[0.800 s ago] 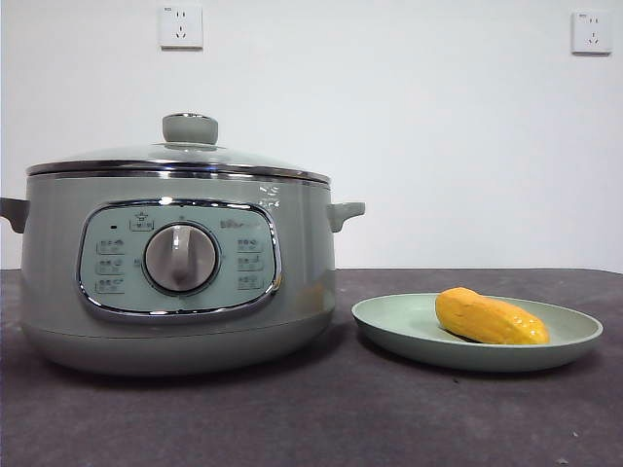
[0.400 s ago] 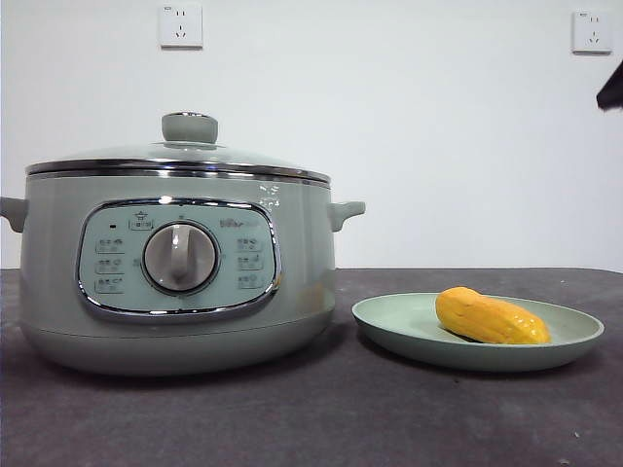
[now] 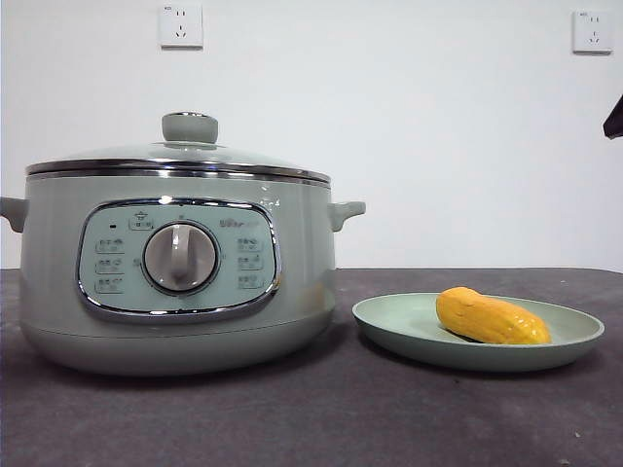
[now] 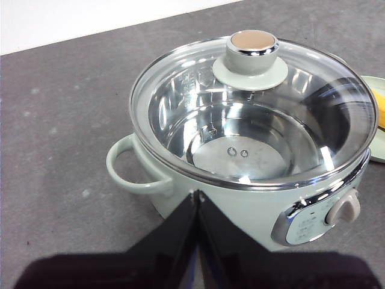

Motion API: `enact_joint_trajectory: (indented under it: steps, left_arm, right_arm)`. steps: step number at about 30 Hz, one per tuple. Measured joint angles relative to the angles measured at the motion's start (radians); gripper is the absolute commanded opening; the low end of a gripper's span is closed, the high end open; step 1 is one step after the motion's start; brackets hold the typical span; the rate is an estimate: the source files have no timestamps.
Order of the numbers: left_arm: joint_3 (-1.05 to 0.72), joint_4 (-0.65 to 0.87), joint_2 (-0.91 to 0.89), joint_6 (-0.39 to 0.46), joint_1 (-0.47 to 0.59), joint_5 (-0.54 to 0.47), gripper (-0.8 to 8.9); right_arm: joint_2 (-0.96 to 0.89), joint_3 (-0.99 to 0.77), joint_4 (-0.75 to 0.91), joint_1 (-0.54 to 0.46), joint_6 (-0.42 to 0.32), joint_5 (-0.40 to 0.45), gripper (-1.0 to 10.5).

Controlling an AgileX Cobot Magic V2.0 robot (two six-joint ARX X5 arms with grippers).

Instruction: Take the corn out from the steamer,put the corn on the plate,close the lid

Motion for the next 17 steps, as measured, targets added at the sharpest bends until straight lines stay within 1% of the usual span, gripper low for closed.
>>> enact_joint_trajectory:
  steps: [9, 12, 15, 17]
  left_arm:
    - [0.000, -0.003, 0.000, 0.000, 0.000, 0.000, -0.04]
    - [0.000, -0.023, -0.036, 0.013, 0.009, 0.000, -0.04]
    - [-0.005, -0.035, -0.124, 0.035, 0.085, 0.034, -0.04]
    - [-0.015, 0.000, -0.200, 0.040, 0.153, 0.052, -0.03]
  right_arm:
    - [0.000, 0.000, -0.006, 0.000, 0.003, -0.001, 0.0]
    - [0.000, 0.000, -0.008, 0.000, 0.003, -0.001, 0.0]
    - [0.000, 0.000, -0.009, 0.000, 0.003, -0.001, 0.0]
    - [0.000, 0.000, -0.010, 0.000, 0.003, -0.001, 0.0]
